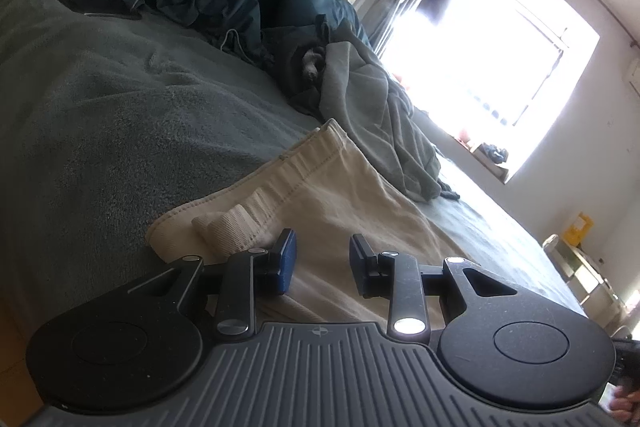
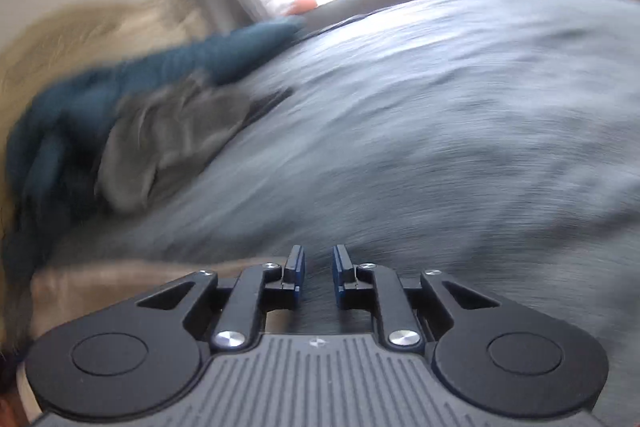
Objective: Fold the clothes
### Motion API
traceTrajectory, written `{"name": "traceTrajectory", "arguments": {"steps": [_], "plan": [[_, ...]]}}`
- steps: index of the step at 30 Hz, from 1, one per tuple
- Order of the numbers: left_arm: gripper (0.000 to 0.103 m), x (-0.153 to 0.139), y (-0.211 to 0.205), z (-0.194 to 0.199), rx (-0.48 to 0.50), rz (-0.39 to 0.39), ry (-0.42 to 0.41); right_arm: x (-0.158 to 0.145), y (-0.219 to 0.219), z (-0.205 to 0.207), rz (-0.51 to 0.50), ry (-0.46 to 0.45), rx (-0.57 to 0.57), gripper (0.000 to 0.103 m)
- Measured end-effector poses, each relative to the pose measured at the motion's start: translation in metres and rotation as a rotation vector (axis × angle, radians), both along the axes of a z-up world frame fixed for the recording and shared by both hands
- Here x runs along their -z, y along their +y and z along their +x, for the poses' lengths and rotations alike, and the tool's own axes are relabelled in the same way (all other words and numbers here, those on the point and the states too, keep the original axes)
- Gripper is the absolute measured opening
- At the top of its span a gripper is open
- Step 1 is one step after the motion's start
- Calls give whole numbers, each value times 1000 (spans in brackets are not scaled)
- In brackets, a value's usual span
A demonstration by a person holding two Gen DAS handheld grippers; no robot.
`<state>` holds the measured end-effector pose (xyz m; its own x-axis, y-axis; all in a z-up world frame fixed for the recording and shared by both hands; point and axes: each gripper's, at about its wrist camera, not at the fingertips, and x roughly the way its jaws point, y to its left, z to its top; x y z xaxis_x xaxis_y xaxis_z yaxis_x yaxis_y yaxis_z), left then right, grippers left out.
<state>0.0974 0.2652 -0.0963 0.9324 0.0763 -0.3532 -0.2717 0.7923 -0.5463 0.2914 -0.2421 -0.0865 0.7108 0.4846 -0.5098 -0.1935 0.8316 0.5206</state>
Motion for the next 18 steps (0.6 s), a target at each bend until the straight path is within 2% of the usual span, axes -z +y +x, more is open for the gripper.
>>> {"name": "traceTrajectory", "arguments": {"steps": [1, 2, 4, 8, 13, 18], "plan": [[31, 0, 0, 0, 2, 0, 0, 0, -11, -6, 55, 31, -1, 24], [31, 0, 0, 0, 3, -1, 0, 0, -23, -13, 111, 62, -3, 33], [31, 0, 0, 0, 3, -4, -2, 2, -33, -30, 189, 129, -38, 43], [31, 0, 2, 0, -1, -28, -6, 17, -23, -55, 214, 270, -170, 44], [31, 1, 8, 0, -1, -87, -6, 28, -9, -83, 287, 366, -290, 44], [31, 0, 8, 1, 0, -79, 1, 40, 5, -69, 382, 430, -331, 45]]}}
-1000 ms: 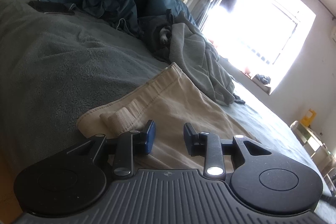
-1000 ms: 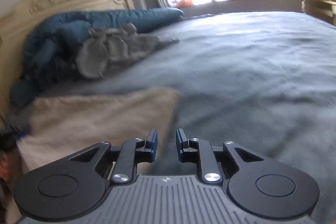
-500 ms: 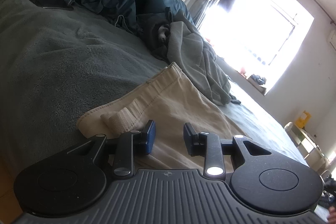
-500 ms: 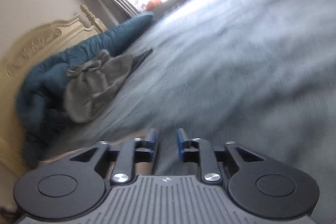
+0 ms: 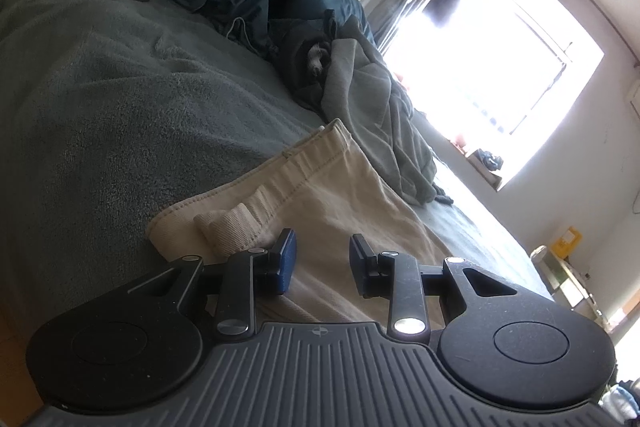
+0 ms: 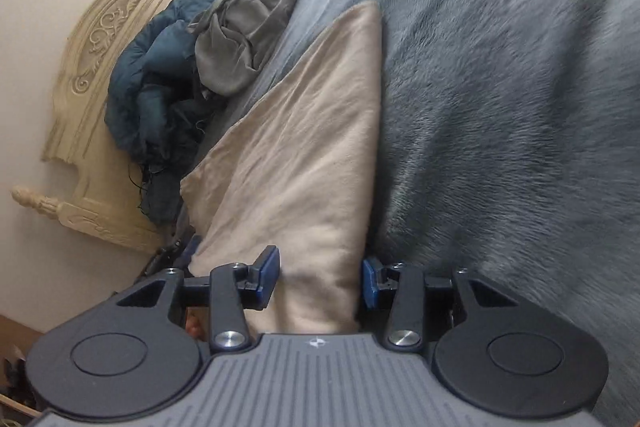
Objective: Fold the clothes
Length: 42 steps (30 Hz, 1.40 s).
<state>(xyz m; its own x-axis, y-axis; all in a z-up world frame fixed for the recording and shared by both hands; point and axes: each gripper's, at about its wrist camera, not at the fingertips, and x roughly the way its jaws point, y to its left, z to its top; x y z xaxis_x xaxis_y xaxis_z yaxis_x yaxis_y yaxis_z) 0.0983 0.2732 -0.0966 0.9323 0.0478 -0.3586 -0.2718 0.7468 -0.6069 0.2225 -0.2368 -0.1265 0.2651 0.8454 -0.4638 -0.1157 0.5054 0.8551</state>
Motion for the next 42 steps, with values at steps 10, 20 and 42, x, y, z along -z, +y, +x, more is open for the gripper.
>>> {"name": "traceTrajectory", "arguments": {"steps": [10, 20, 42], "plan": [[30, -3, -6, 2, -1, 35, 17, 6, 21, 18, 107, -41, 21, 7], [33, -13, -26, 4, 10, 65, 50, -30, 4, 26, 120, -124, 39, 6], [35, -26, -199, 36, 501, 113, 103, -61, -213, -21, -167, -216, 143, 11]]}}
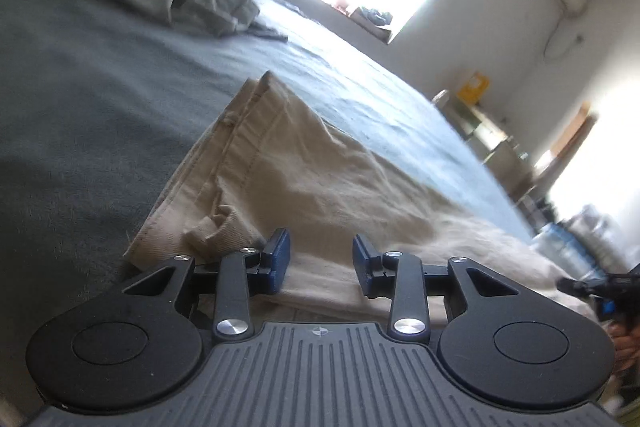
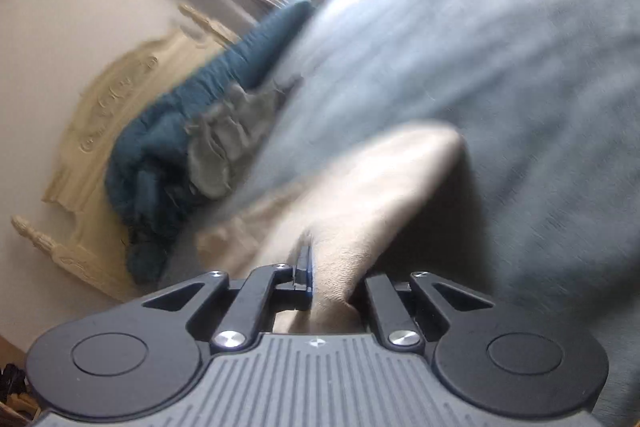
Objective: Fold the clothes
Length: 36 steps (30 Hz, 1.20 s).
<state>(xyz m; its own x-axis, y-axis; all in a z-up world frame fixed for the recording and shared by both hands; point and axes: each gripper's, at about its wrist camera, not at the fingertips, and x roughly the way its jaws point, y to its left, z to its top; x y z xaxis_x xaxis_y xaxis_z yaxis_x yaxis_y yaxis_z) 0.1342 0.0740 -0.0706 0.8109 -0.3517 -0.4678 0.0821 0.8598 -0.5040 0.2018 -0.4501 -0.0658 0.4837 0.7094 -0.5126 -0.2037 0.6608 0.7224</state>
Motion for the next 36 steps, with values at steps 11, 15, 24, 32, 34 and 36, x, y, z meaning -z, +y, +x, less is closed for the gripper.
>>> {"name": "traceTrajectory", "arguments": {"steps": [11, 15, 24, 32, 34, 36], "plan": [[34, 7, 13, 3, 34, -104, 22, 26, -62, 2, 224, 93, 324, 42], [33, 9, 12, -1, 30, -116, 13, 31, -39, 53, 180, 125, 265, 44], [33, 12, 14, -3, 43, -115, -11, 34, -30, 97, 108, 121, 238, 31], [33, 11, 11, -4, 47, -91, -19, 48, -43, 109, 132, 175, 274, 52], [33, 11, 10, -5, 42, -89, -18, 51, -34, 117, 130, 169, 237, 51], [33, 10, 9, -6, 38, -88, -16, 52, -27, 124, 115, 166, 222, 48]]}}
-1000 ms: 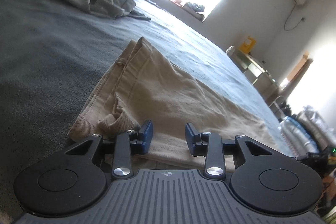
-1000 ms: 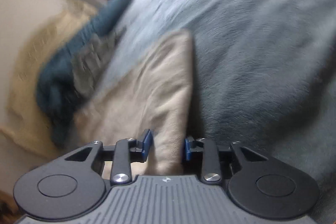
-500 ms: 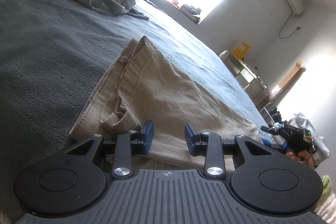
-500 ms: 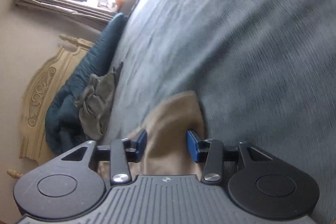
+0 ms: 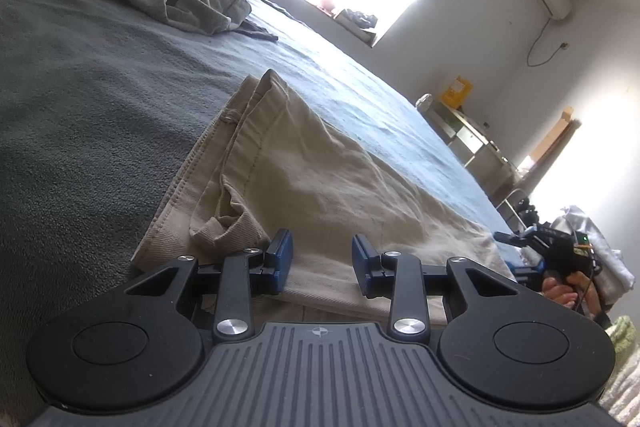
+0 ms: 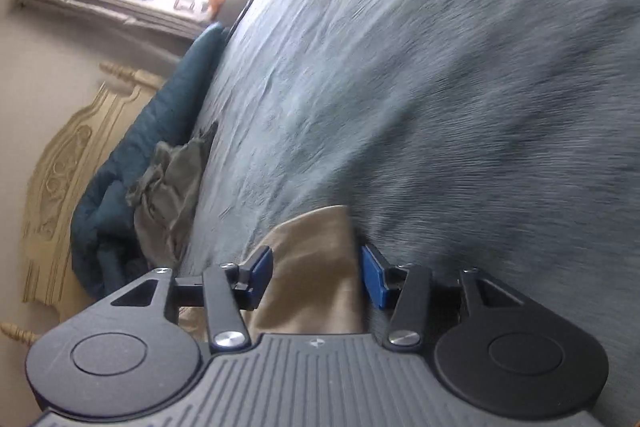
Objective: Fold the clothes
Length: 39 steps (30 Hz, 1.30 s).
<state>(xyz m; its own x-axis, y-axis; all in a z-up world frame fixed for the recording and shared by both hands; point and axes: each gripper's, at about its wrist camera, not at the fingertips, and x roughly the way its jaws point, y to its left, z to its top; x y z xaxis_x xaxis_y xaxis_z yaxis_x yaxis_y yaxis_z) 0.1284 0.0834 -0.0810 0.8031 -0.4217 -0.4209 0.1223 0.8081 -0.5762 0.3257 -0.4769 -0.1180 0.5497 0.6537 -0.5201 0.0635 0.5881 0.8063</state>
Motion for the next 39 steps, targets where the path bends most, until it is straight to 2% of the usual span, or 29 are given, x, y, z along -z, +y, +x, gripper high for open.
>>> {"name": "traceTrajectory", "arguments": {"steps": [1, 2, 4, 7, 9, 11, 12, 14, 16, 18, 20, 22, 25, 26, 28, 29, 30, 32, 35, 37, 39], "plan": [[33, 0, 0, 0, -1, 0, 1, -3, 2, -1, -20, -14, 1, 41], [34, 0, 0, 0, -2, -1, 2, -6, 4, -3, -42, -35, 1, 28], [34, 0, 0, -1, -4, 0, 4, -17, 9, -12, -90, -108, 1, 21], [33, -1, 0, -1, -4, 5, 7, -46, 20, -38, -206, -326, -4, 20], [33, -1, -1, -1, -2, 11, 9, -54, 28, -41, -307, -400, -14, 20], [33, -2, -1, -1, -1, 14, 9, -45, 33, -33, -419, -394, -46, 21], [33, -2, -2, -2, -1, 16, 9, -36, 34, -25, -456, -358, -64, 22], [33, -1, -2, -2, -2, 20, 7, -21, 28, -19, -432, -320, -56, 25], [33, -2, -3, -2, -3, 24, 8, -24, 14, -23, -366, -305, 26, 27], [34, -2, -2, -1, -1, 20, 9, -38, 4, -40, -355, -339, 131, 30], [33, -1, -1, 0, 1, 15, 11, -56, -2, -63, -336, -403, 153, 29], [33, -1, 0, 0, 1, 10, 12, -63, 9, -81, -347, -435, 87, 29], [33, 0, 0, -2, -8, -6, 12, -54, 40, -98, -430, -399, -58, 27], [33, 0, 1, -2, -9, -9, 12, -49, 37, -102, -428, -369, -48, 21], [33, 0, 1, -1, -9, -13, 13, -35, 15, -109, -386, -285, 42, 0], [33, 0, 2, -1, -8, -15, 15, -29, 4, -112, -365, -243, 88, 0], [33, 0, 2, -1, -6, -19, 18, -31, -2, -118, -385, -232, 130, 6], [32, 0, 4, 0, -4, -30, 26, -46, -5, -138, -462, -266, 183, 7], [32, 0, 6, 1, -9, -47, 37, -68, 29, -172, -467, -382, 93, 7], [32, 0, 6, 1, -13, -53, 39, -70, 63, -190, -545, -454, 21, 7], [32, 1, 6, 1, -16, -56, 39, -59, 89, -205, -636, -479, -45, 9]]}}
